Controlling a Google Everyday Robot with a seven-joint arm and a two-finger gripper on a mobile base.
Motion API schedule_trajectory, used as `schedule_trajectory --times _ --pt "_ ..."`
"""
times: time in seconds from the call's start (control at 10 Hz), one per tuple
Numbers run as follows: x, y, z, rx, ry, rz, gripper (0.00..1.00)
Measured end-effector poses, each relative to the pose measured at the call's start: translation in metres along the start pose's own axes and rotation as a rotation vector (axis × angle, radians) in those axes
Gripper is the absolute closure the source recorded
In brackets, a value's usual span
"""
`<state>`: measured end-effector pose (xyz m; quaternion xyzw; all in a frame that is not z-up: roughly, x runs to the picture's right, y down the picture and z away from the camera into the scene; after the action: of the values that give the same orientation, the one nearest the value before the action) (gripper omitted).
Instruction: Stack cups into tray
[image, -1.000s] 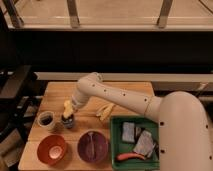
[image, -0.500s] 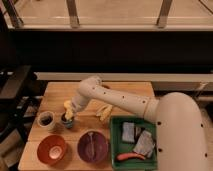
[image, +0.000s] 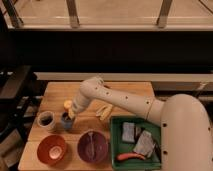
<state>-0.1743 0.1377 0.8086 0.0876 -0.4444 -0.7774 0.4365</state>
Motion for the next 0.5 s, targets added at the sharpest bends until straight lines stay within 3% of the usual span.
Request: schedule_trajectory --times 0.3,0.5 --pt "0.006 -0.005 -0.047 -0.018 0.013 -0.003 1.00" --pt "-0.005 0.006 -0.075 -0.044 0.014 0.007 1.00"
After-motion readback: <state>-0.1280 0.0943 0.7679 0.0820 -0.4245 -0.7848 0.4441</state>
